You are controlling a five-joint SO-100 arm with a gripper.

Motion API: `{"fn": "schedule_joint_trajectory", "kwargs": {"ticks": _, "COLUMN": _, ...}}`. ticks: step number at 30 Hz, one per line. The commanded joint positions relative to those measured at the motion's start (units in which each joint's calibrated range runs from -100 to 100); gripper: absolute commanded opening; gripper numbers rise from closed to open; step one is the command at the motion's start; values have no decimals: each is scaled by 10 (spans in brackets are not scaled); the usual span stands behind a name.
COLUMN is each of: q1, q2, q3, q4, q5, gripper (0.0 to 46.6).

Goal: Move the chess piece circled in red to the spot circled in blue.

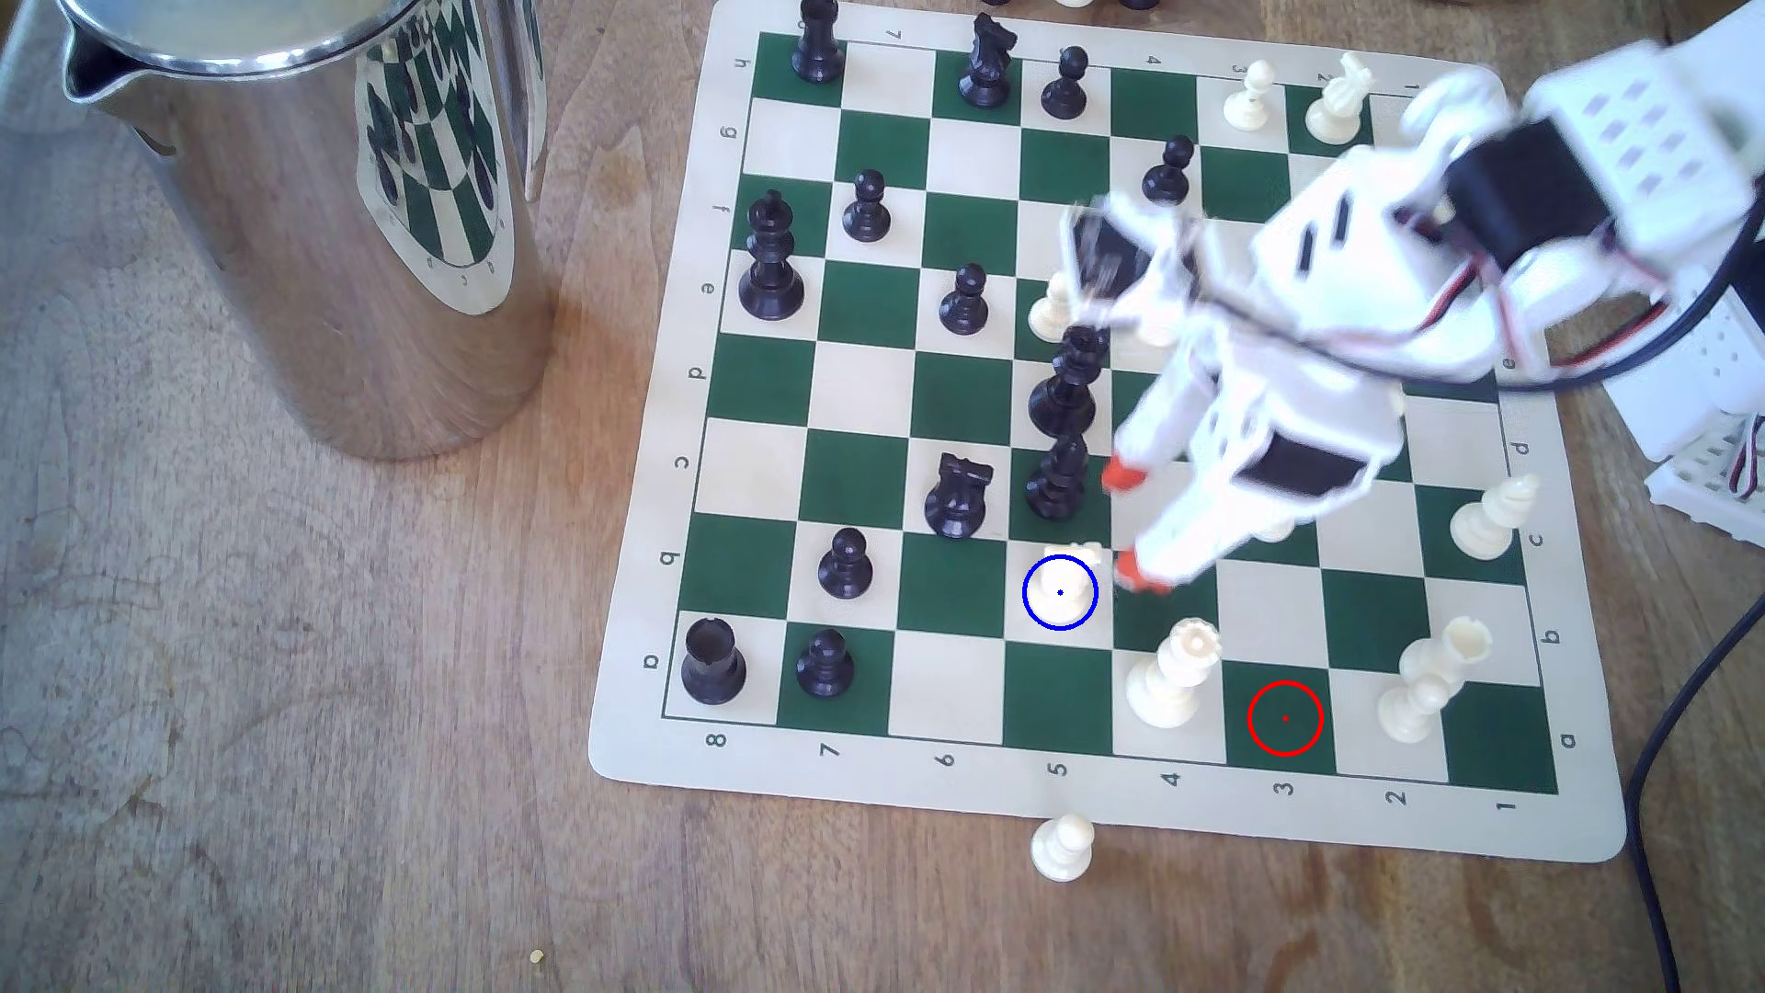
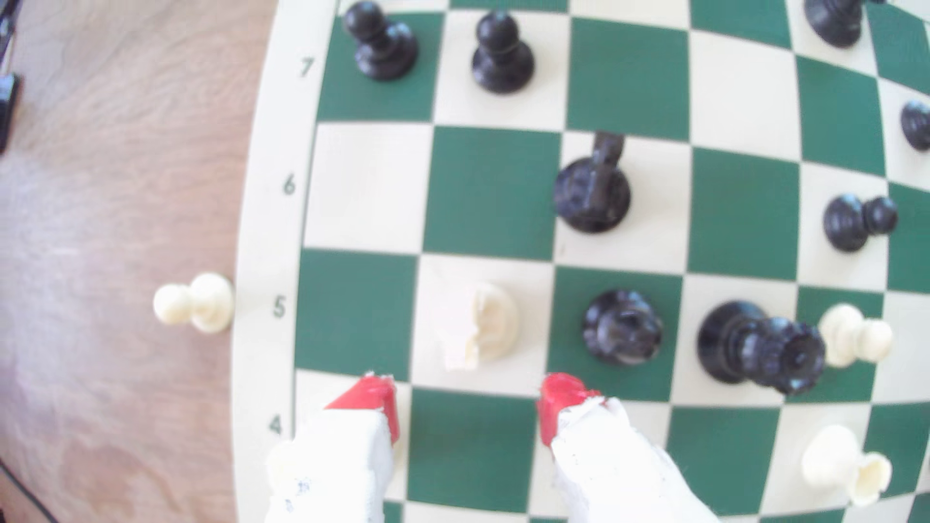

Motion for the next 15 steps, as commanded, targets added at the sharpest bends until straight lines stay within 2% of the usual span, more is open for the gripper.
{"fn": "schedule_joint_trajectory", "kwargs": {"ticks": 1, "q1": -5, "q2": -148, "q3": -21, "q4": 53, "q5": -2, "gripper": 140}}
{"fn": "schedule_joint_trajectory", "kwargs": {"ticks": 6, "q1": -26, "q2": -326, "q3": 63, "q4": 118, "q5": 4, "gripper": 126}}
{"fn": "schedule_joint_trajectory", "kwargs": {"ticks": 10, "q1": 29, "q2": -465, "q3": 187, "q4": 132, "q5": 27, "gripper": 117}}
{"fn": "schedule_joint_trajectory", "kwargs": {"ticks": 12, "q1": 91, "q2": -543, "q3": 304, "q4": 72, "q5": 51, "gripper": 113}}
{"fn": "schedule_joint_trajectory", "kwargs": {"ticks": 15, "q1": 136, "q2": -589, "q3": 387, "q4": 18, "q5": 64, "gripper": 82}}
